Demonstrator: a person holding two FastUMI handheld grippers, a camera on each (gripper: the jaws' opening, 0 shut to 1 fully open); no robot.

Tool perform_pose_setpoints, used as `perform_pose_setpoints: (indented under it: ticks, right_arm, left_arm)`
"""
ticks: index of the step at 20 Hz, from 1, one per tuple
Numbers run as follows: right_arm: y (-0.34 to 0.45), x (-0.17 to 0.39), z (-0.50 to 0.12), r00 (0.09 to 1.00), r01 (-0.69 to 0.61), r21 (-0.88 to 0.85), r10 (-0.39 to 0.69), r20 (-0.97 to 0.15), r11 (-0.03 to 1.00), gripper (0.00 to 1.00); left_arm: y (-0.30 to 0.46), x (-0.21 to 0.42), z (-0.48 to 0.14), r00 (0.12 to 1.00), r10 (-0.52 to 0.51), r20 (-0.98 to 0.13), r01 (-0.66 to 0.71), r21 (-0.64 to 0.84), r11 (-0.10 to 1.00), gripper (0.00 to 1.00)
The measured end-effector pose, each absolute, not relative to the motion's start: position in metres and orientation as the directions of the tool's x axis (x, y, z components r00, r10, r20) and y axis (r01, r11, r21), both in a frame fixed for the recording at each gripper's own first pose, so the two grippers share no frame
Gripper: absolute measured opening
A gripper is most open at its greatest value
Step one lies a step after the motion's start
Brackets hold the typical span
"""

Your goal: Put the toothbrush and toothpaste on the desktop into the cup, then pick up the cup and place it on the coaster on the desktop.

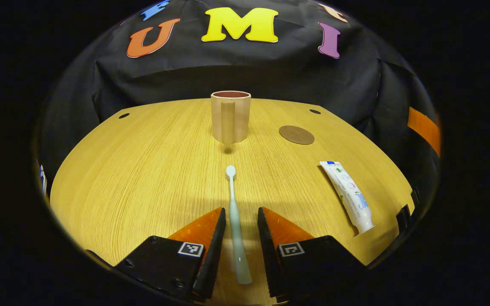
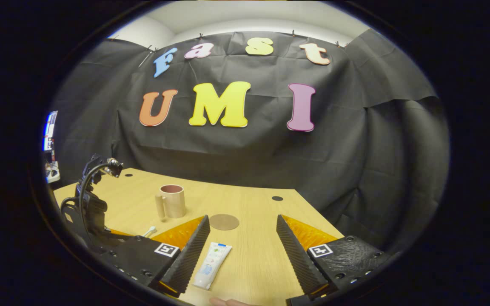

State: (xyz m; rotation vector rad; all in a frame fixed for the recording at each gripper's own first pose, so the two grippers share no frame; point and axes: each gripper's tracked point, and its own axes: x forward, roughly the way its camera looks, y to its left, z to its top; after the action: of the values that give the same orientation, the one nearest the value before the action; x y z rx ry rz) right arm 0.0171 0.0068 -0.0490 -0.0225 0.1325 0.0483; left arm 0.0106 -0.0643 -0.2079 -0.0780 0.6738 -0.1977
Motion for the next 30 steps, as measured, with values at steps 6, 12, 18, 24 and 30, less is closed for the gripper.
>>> perform_pose_setpoints:
  ticks: [6, 12, 18, 24, 30]
  right_arm:
    - [0.011, 0.021, -0.06, 0.984, -0.057, -0.018, 0.053, -0.168, 0.998, 0.97]
    - [0.022, 0.03, -0.095, 0.961, -0.056, -0.016, 0.05, -0.272, 0.998, 0.95]
    - [0.053, 0.037, -0.154, 0.889, -0.083, 0.019, 0.082, -0.451, 0.996, 0.98]
    - [0.067, 0.032, -0.207, 0.792, -0.034, 0.069, 0.069, -0.607, 0.997, 0.96]
    - [0.061, 0.034, -0.211, 0.773, -0.03, 0.092, 0.081, -0.629, 0.995, 0.6]
  left_arm:
    - [-0.057, 0.015, -0.208, 0.768, -0.193, -0.61, 0.135, -0.141, 0.981, 0.11]
    - [-0.044, 0.02, -0.167, 0.849, -0.181, -0.497, 0.116, -0.16, 0.98, 0.08]
    - [-0.005, 0.017, -0.087, 0.96, -0.092, -0.264, 0.056, -0.14, 0.989, 0.08]
    - [-0.004, 0.007, -0.05, 0.984, -0.097, -0.15, 0.076, -0.139, 0.987, 0.08]
    - [-0.006, 0.009, -0.061, 0.974, -0.102, -0.205, 0.066, -0.174, 0.983, 0.08]
